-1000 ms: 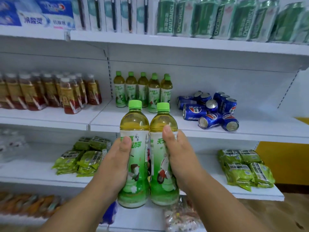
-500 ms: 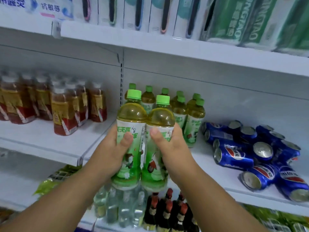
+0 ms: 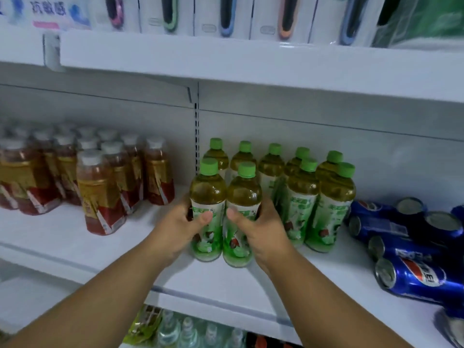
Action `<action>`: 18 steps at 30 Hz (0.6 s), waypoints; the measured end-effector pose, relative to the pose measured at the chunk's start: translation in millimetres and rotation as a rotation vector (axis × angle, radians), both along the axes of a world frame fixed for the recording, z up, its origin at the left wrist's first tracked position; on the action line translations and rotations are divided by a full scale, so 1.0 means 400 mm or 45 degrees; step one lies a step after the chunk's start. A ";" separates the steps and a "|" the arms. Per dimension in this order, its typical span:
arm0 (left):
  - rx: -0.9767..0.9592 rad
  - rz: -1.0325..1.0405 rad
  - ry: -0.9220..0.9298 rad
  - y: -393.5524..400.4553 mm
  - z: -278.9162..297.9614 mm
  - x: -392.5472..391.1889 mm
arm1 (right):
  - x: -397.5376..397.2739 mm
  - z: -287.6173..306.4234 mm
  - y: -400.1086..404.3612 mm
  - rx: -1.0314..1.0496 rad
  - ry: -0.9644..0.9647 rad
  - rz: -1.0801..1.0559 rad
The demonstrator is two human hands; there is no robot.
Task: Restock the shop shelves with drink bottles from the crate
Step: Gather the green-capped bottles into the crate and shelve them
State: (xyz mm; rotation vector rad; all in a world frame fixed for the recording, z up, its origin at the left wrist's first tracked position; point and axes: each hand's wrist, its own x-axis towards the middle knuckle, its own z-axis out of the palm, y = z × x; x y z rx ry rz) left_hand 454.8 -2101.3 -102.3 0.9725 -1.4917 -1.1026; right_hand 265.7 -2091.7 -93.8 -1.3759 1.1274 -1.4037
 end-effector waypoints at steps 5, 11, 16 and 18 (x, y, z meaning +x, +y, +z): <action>-0.060 0.108 -0.151 -0.059 -0.007 0.003 | 0.001 0.000 -0.042 0.047 -0.005 -0.033; -0.134 0.215 -0.341 -0.082 -0.042 0.009 | -0.019 -0.009 -0.039 0.027 0.309 -0.067; -0.036 0.202 -0.579 -0.075 -0.090 0.036 | -0.036 -0.058 -0.023 0.002 0.841 -0.252; -0.085 0.262 -0.619 -0.090 -0.091 0.028 | -0.034 -0.061 -0.033 0.004 0.884 -0.285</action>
